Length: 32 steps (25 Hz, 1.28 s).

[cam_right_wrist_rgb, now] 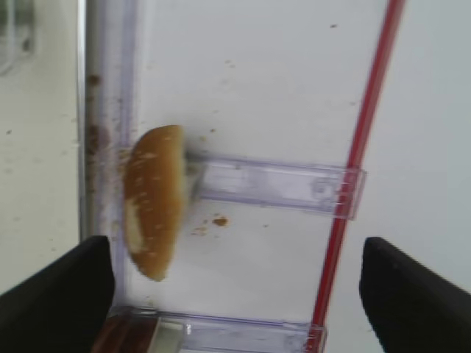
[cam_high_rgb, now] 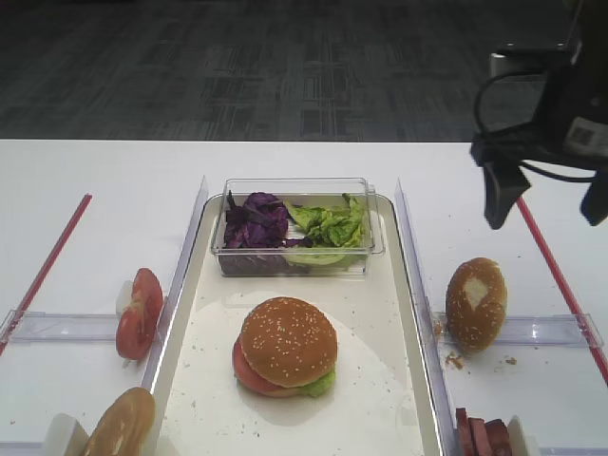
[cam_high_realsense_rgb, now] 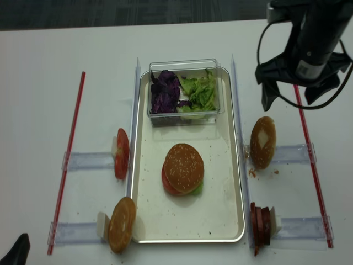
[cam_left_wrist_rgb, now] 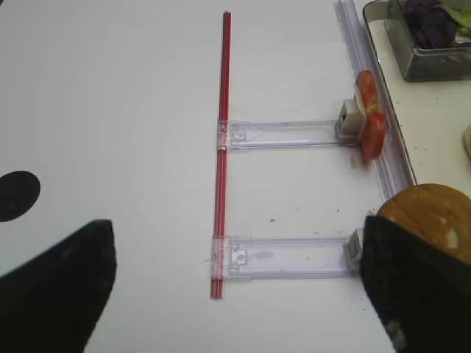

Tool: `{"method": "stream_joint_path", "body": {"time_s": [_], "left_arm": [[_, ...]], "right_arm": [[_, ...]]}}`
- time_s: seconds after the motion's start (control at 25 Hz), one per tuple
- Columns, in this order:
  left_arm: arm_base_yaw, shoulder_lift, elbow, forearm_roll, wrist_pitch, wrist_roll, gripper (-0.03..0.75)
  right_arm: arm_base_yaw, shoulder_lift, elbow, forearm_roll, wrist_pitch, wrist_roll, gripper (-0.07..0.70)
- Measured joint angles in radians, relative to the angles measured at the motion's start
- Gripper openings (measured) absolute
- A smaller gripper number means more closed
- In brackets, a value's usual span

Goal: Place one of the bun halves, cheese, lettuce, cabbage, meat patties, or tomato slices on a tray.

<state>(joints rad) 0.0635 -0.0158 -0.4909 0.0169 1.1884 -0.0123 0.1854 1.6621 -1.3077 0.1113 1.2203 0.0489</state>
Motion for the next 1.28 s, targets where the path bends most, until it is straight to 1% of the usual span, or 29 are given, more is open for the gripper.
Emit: {"method": "stream_joint_path", "body": {"time_s": [0.16,0.24,0.32,0.6,0.92,1.0,1.28], "left_arm": [[0.000,0.000,0.000,0.000,0.000,0.000,0.618],[0.000,0.000,0.000,0.000,0.000,0.000,0.618],[0.000,0.000,0.000,0.000,0.000,0.000,0.618],[0.000,0.000,0.000,0.000,0.000,0.000,0.618],[0.000,0.000,0.000,0.000,0.000,0.000,0.618],[0.000,0.000,0.000,0.000,0.000,0.000,0.618],[0.000,0.000,0.000,0.000,0.000,0.000,0.618]], "right_arm": [[-0.138,0.000,0.000,-0.019,0.000,-0.012,0.687],[-0.186,0.000,0.000,-0.019,0.000,-0.014,0.687],[-0.211,0.000,0.000,-0.017,0.000,-0.017,0.687],[-0.216,0.000,0.000,-0.011,0.001,-0.021,0.687],[-0.216,-0.020,0.009,-0.009,0.001,-0.021,0.662],[-0.216,-0.040,0.035,-0.008,0.001,-0.026,0.662],[-0.218,-0.165,0.190,-0.008,0.001,-0.038,0.662]]}}
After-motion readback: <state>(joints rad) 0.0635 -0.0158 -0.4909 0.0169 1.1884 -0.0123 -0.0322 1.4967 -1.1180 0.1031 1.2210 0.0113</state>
